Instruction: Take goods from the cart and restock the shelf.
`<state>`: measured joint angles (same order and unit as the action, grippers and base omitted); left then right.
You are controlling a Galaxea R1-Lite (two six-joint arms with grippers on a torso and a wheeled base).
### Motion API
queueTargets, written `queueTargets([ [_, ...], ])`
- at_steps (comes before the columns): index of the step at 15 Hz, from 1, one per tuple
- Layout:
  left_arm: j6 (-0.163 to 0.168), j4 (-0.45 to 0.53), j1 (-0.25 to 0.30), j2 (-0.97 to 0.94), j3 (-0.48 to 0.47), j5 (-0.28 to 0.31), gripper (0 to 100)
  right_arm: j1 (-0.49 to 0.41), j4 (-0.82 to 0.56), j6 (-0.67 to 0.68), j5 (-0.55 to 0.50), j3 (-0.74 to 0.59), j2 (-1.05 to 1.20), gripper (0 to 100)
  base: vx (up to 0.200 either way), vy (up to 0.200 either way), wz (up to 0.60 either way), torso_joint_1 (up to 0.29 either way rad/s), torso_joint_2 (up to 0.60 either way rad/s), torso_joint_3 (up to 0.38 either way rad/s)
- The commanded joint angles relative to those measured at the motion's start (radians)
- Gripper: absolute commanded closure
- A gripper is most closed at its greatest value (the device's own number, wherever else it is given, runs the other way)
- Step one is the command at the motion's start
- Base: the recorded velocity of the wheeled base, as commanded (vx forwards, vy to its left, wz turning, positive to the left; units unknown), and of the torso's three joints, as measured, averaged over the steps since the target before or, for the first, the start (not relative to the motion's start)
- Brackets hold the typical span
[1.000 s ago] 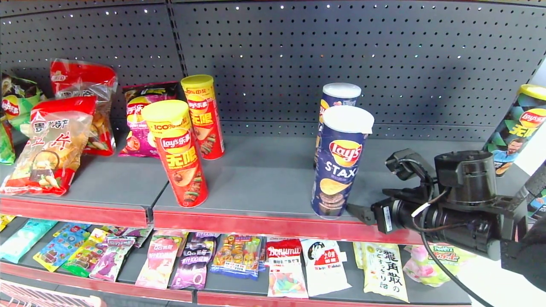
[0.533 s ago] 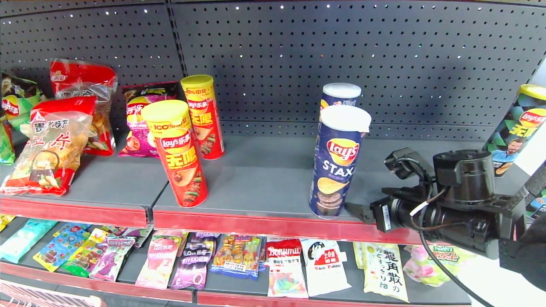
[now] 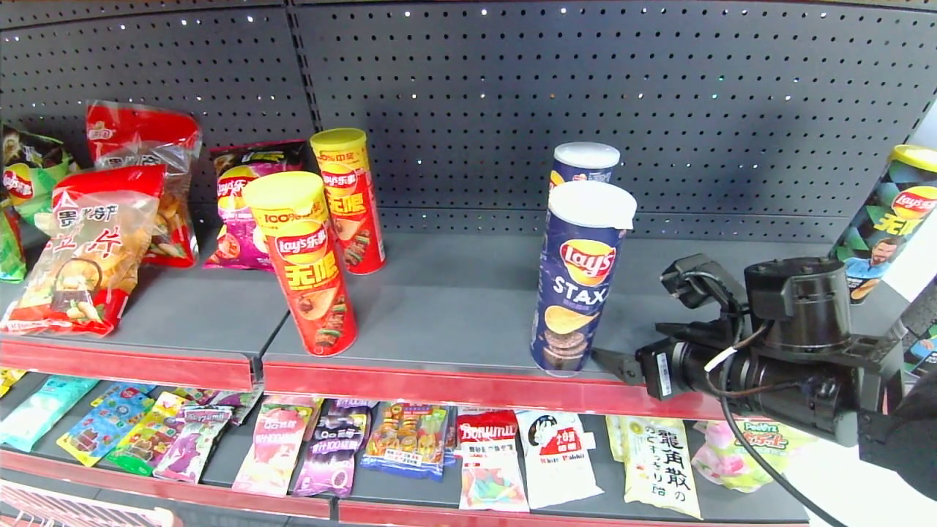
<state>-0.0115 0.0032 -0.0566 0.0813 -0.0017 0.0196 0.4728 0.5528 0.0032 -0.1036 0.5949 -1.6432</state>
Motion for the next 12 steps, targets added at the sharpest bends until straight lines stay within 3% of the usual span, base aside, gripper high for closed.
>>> queueTargets([
  [1, -0.001, 0.0, 0.0, 0.002, 0.0, 0.0, 0, -0.022, 0.001, -0.002, -0.001, -0.012, 0.043, 0, 0.0, 0.0, 0.0, 0.0, 0.0, 0.0],
  [8, -0.001, 0.0, 0.0, 0.002, 0.0, 0.0, 0, -0.054, 0.001, -0.006, 0.019, -0.167, 0.292, 0, 0.0, 0.0, 0.0, 0.0, 0.0, 0.0],
  [10, -0.001, 0.0, 0.0, 0.002, 0.0, 0.0, 0, -0.103, -0.011, -0.009, 0.119, -0.216, 0.418, 0, 0.0, 0.0, 0.0, 0.0, 0.0, 0.0],
  [12, -0.001, 0.0, 0.0, 0.002, 0.0, 0.0, 0, -0.203, -0.039, -0.078, 0.3, -0.302, 0.602, 0, 0.0, 0.0, 0.0, 0.0, 0.0, 0.0],
])
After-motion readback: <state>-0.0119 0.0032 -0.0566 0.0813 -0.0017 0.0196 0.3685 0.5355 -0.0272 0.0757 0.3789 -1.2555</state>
